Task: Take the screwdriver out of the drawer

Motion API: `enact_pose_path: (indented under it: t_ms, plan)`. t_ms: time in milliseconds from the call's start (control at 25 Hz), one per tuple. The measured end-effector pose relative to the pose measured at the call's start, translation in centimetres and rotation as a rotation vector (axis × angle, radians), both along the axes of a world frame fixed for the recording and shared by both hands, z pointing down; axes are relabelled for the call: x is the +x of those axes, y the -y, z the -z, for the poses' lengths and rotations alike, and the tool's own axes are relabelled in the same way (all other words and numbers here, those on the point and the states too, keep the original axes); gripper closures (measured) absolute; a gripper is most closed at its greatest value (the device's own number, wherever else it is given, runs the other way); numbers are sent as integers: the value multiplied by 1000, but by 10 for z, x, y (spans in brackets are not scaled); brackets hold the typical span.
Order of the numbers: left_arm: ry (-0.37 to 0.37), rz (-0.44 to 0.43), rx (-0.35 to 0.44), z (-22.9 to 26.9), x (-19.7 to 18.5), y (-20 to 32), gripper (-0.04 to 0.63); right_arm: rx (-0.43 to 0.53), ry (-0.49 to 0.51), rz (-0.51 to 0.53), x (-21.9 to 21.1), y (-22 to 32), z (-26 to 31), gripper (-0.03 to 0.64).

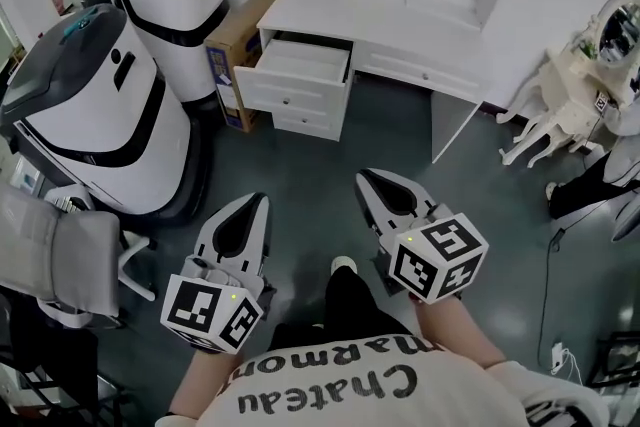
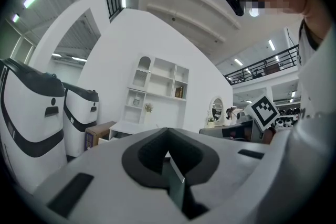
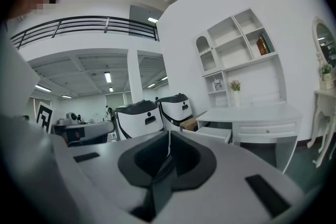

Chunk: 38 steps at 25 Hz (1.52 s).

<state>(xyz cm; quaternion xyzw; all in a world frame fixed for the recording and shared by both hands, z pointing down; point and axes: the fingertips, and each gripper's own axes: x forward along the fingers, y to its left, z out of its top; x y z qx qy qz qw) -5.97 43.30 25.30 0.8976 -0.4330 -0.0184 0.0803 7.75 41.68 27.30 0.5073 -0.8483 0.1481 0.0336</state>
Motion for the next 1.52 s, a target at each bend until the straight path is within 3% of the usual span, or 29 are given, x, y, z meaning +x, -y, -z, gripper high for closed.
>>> enact_pose_path:
  t_ms: [880,1520]
  plan:
    - [30,123,-42,-18,59,205,572,-31,28,85,67,219,-15,588]
    - [30,167,-8,-10,83,284,572,4,32,131,88,302,-7,588]
